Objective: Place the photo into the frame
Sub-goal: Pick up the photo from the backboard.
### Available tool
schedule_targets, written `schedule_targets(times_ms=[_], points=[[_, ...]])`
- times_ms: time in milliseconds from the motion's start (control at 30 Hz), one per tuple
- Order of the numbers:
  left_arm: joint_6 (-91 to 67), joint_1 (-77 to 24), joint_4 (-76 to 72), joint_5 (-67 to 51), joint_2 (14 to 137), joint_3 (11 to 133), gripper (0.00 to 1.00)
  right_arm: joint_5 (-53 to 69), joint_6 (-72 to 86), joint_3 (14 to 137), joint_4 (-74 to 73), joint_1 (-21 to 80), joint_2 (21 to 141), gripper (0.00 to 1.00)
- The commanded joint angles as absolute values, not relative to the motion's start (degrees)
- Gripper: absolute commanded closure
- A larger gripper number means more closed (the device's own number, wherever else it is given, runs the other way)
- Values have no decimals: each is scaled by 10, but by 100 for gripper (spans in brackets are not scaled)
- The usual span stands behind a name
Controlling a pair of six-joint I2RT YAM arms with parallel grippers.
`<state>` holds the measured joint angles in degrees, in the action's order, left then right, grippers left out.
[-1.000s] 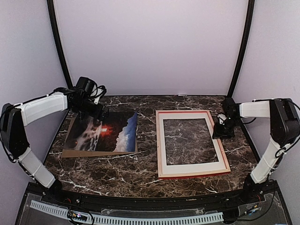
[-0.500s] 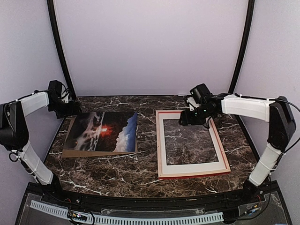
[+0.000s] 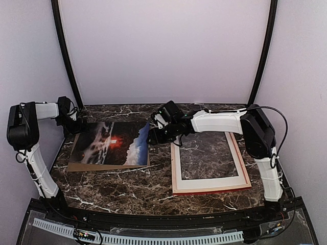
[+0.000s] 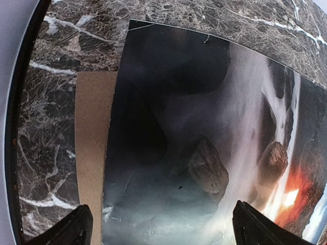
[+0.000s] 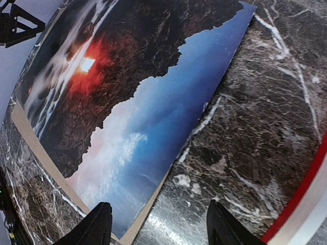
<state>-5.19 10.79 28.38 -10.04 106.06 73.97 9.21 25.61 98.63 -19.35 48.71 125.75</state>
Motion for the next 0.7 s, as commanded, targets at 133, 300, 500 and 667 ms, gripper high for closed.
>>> schedule_targets(times_ms=[133,300,500,667], points=[[-40,113,284,-89,1106,778,3,75,299,1040,-173,494,1319,35],[-35,114,283,-96,1123,777,5,74,312,1046,-170,494,1341,35],[-32,114,291,-123,1133,774,13,108,338,1050,-140,494,1363,35],[-32,114,299,-132,1136,766,18,117,368,1070,-136,494,1380,36]])
